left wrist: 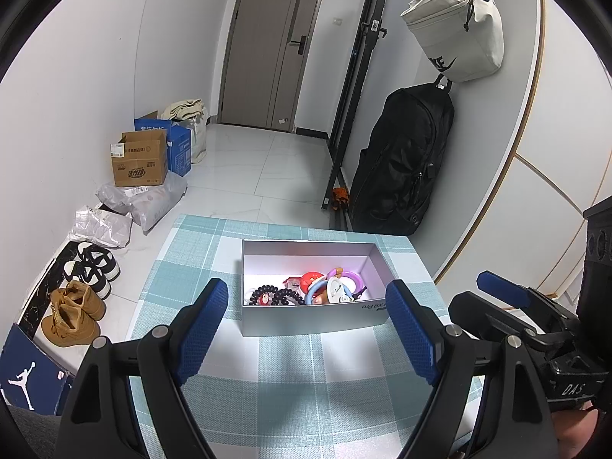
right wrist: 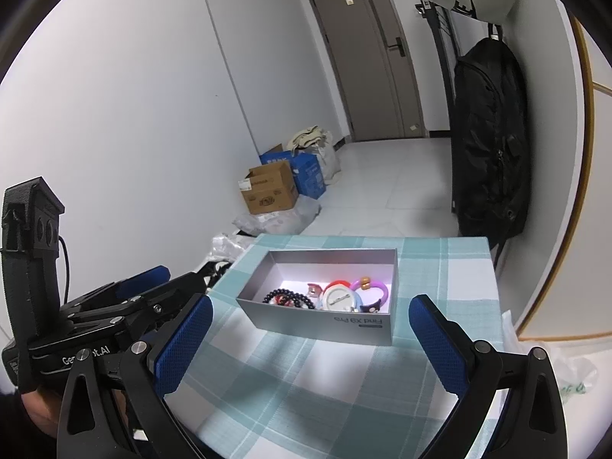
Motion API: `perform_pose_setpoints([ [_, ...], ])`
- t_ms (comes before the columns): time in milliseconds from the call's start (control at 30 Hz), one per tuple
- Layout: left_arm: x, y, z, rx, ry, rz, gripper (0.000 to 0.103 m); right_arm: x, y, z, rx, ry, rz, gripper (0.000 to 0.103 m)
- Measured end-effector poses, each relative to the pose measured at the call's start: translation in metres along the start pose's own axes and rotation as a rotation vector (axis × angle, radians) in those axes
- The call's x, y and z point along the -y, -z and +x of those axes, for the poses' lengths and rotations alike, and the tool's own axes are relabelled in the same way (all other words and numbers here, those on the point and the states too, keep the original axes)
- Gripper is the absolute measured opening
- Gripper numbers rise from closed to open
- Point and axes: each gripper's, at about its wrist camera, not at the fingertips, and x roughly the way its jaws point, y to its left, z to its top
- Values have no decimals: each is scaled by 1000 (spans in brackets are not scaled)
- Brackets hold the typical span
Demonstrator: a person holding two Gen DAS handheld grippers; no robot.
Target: Organize jewelry
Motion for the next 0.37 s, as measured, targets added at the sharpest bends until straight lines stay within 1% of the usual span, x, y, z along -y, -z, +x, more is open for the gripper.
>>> perform_pose_setpoints([
  [100, 0, -1, -3, 17, -2, 1, 81, 0, 0, 0, 0, 0, 1, 103],
  [233, -1, -1, -2, 18, -10, 4, 81, 0, -1, 0, -5, 2, -1, 103],
  [367, 1, -2, -4, 28, 9, 11, 81, 0, -1, 0, -5, 1, 0, 103],
])
